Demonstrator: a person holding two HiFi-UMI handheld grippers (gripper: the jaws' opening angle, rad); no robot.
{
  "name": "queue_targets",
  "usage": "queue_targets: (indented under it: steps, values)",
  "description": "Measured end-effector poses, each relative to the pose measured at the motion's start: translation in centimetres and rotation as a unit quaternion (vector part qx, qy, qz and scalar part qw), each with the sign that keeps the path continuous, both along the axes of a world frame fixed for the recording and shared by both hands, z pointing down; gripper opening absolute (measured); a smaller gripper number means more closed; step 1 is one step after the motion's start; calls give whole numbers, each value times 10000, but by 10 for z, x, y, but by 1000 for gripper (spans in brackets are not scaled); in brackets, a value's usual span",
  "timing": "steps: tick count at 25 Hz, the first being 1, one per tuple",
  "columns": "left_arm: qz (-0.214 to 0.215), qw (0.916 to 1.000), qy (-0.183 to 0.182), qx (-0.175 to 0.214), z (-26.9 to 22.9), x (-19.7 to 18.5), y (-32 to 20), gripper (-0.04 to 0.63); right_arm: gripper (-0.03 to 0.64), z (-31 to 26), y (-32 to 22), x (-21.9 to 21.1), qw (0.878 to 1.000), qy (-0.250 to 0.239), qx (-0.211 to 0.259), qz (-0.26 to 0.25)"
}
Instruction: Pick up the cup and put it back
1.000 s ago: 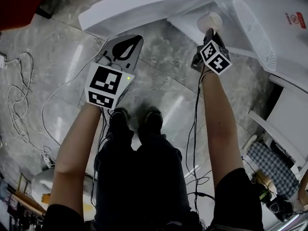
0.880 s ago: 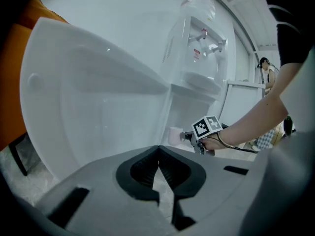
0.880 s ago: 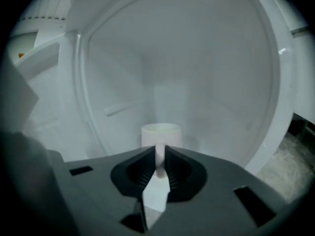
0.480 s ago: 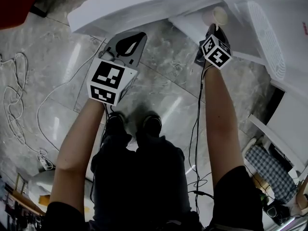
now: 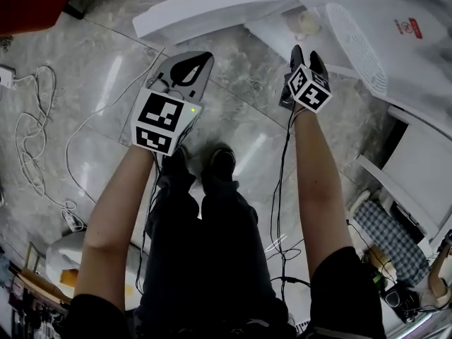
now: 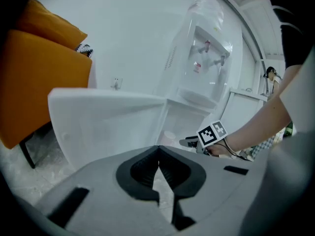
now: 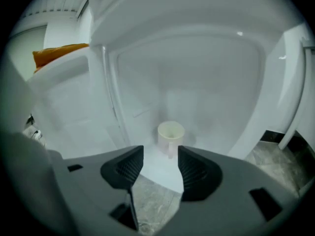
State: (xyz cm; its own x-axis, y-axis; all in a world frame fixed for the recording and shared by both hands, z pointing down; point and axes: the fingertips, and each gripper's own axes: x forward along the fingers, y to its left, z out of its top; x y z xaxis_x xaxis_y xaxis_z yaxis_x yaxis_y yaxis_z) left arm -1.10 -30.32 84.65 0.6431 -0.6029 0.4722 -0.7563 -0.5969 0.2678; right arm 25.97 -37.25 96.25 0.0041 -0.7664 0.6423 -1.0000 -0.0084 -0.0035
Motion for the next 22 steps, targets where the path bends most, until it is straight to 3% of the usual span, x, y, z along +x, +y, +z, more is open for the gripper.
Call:
queue_targets:
  steps: [5,13,18,22]
  values:
    - [-14,9999,62,-111,-81,-14,23,9,210,-74,37,-24,9994,-240,-76,221]
    - [75,9997,103,-217,-199,-39,60,9,195,-218,101,-73,9985,-543,11,73]
    - [153,9984,441,-311,-289,-51,38,9,138,-326,111,-96,9967,-797,40,149]
    - [451,9981,419,-10,-360,-54,15,9,98,-407,117,-100,9968,-742,196,242]
